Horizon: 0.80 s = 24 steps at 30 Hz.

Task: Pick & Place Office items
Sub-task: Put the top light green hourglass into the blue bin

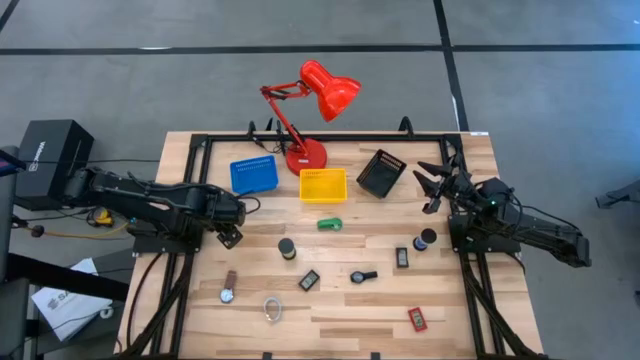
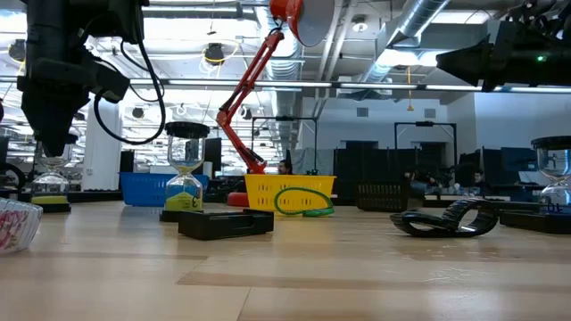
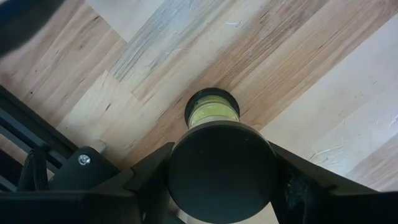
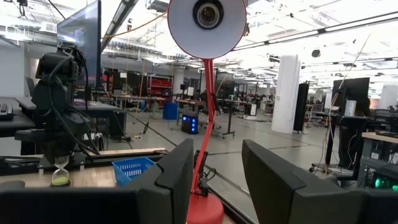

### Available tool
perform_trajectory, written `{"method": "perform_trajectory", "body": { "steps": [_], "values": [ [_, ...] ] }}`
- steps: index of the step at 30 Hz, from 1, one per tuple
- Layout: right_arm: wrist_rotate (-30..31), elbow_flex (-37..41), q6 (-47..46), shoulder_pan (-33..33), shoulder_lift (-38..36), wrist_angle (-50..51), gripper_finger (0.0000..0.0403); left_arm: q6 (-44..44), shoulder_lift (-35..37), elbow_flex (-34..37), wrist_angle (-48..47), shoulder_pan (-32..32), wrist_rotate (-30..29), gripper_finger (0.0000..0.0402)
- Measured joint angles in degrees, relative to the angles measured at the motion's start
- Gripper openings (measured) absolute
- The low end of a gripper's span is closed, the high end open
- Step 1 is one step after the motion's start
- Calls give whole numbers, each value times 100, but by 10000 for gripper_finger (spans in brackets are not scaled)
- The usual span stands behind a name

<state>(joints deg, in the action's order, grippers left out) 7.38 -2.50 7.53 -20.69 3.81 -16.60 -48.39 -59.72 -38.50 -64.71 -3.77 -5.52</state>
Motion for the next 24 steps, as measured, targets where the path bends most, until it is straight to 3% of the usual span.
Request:
{"method": "perform_trajectory", "body": {
  "steps": [24],
  "values": [
    [0,0,0,0,-1,42,128,9,-2,-114,-16,0,-70,214]
  ]
}}
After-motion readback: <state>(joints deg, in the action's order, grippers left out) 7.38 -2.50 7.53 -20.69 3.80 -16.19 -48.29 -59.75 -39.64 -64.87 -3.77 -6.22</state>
